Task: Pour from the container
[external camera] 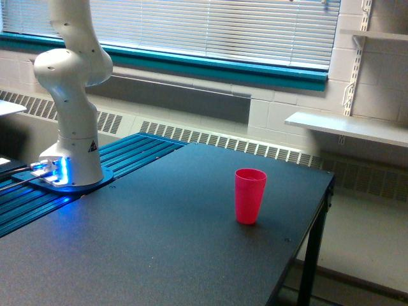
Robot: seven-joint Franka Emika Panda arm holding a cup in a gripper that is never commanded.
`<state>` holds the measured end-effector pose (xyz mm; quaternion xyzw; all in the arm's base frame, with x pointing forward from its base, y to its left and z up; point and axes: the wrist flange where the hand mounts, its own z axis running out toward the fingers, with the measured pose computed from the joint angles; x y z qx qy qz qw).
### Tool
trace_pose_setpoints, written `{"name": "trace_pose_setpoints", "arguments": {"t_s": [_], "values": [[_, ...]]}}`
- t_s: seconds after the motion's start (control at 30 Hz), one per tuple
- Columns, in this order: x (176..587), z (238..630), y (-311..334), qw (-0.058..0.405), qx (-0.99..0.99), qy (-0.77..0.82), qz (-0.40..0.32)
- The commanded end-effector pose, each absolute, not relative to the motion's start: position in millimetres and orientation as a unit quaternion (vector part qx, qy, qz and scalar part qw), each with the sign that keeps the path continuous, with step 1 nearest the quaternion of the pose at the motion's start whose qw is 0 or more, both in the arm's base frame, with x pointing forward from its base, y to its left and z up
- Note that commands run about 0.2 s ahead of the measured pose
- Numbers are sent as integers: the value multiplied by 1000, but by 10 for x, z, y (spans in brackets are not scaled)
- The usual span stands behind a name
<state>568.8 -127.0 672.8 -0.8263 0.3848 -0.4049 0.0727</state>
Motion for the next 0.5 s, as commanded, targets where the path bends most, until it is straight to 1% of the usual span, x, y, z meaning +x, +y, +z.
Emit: {"name": "trace_pose_setpoints", "arguments": {"t_s": [0.03,0.1,0.5], "values": [[5651,6780,-1423,68,-817,405,-406],[5641,6779,-1497,66,-813,408,-409],[5712,6732,-1393,54,-828,389,-400]]}}
